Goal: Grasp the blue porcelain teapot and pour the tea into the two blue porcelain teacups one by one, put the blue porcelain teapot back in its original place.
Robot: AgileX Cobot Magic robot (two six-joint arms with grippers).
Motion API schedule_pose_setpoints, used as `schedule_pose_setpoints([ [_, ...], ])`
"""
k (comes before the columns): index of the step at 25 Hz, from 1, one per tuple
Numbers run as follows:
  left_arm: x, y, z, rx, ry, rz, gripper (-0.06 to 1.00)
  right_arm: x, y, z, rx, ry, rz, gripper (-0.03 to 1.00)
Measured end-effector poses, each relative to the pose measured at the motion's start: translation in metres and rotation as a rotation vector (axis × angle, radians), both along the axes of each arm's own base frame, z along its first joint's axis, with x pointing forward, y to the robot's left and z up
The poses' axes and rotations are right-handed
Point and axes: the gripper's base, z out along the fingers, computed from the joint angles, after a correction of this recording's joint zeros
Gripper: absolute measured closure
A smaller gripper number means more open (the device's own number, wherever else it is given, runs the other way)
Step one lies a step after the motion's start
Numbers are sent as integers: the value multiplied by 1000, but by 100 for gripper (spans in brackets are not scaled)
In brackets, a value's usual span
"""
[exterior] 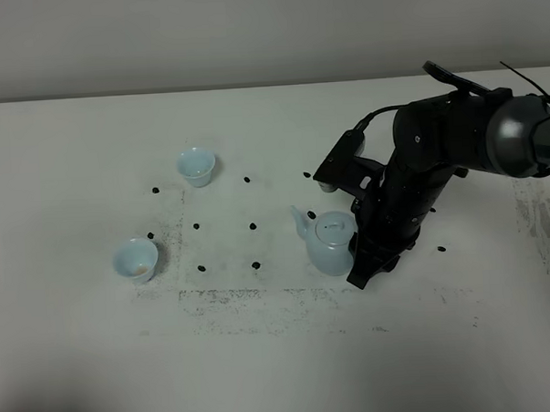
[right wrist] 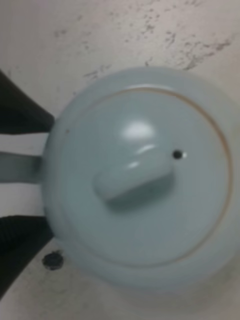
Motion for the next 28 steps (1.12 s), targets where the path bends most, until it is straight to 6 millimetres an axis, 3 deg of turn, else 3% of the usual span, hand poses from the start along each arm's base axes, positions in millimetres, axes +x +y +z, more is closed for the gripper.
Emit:
schedule_pose_setpoints([
  [28,0,0,0,0,0,0,22,0,1,0,7,4,-5,56],
])
